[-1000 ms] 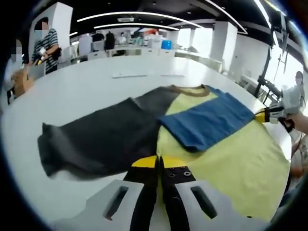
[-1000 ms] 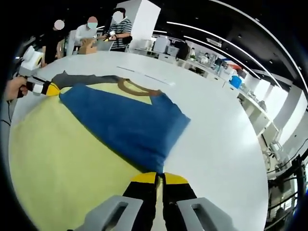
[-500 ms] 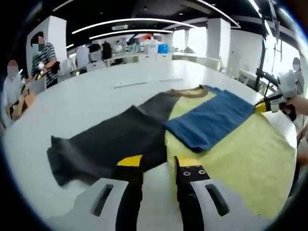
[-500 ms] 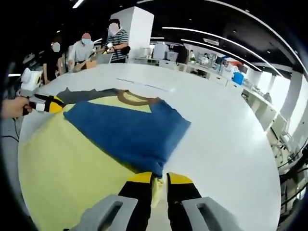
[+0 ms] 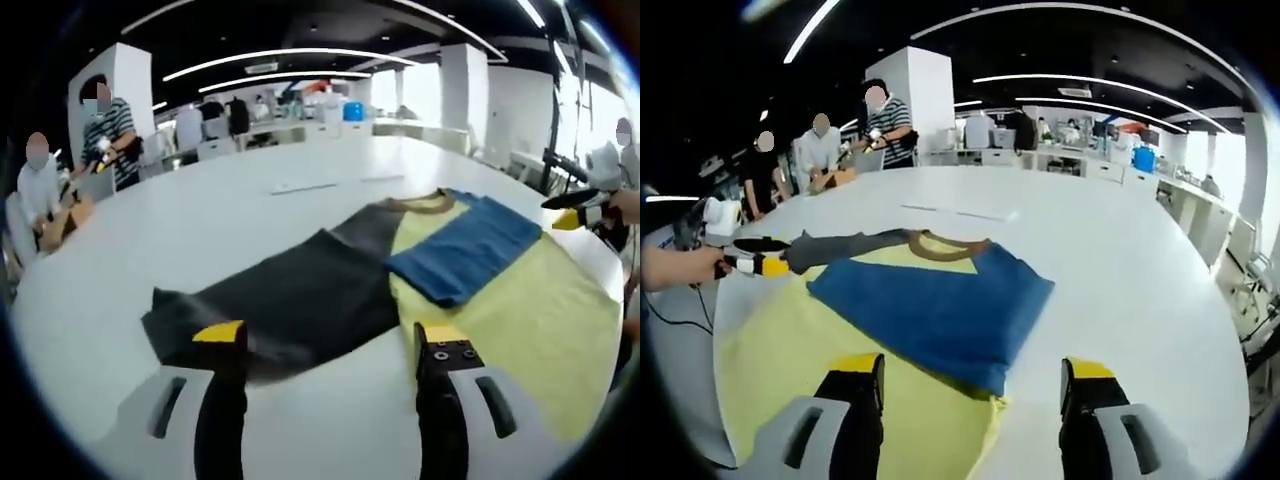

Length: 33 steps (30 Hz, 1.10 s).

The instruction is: Fold the garment on the visible template until the final outline fits inside the template.

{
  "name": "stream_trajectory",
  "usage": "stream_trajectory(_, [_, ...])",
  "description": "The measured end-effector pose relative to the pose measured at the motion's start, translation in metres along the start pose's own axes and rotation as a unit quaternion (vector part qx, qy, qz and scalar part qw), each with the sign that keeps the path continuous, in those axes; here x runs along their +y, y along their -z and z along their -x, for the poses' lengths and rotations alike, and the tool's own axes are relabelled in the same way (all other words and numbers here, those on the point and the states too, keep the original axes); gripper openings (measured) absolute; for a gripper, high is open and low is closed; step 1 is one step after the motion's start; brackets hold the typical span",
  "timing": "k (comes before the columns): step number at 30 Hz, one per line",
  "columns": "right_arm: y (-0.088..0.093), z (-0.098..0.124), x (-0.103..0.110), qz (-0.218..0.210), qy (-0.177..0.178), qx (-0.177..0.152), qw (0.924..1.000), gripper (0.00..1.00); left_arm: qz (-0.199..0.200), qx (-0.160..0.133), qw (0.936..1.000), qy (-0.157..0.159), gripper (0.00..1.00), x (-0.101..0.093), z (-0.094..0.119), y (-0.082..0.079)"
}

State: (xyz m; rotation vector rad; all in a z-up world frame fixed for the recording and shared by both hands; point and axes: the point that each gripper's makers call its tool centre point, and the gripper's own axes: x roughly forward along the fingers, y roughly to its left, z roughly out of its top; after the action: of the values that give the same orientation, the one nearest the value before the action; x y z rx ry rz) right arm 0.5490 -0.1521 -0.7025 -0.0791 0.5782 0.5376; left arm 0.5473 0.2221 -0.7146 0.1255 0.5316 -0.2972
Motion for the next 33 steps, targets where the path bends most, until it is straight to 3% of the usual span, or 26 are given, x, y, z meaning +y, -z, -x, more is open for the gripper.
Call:
stream_trajectory(5, [-0.011, 0.009, 0.014, 0.013, -0.027, -0.009, 0.9995, 0.92, 0.002, -0.002, 0.9999, -0.011, 0.83, 0.016, 0.008, -0.001])
stream_trajectory(14, [-0.023, 0.023, 0.036, 0.029, -0.067, -0.017, 0.9972, 0.99, 0.006, 0.001, 0.9998, -0.018, 0.99, 0.035, 0.025, 0.003])
stream_trajectory(26, [-0.028, 0.044, 0.050, 0.045, -0.090, -0.023, 0.9947, 0.99, 0.042, -0.001, 0.9982, -0.043, 0.98, 0.068, 0.040, 0.010])
stream_trajectory(33, [-0.029, 0.057, 0.060, 0.052, -0.105, -0.029, 0.9927, 0.99, 0.071, -0.002, 0.9950, -0.070, 0.84, 0.092, 0.043, 0.017])
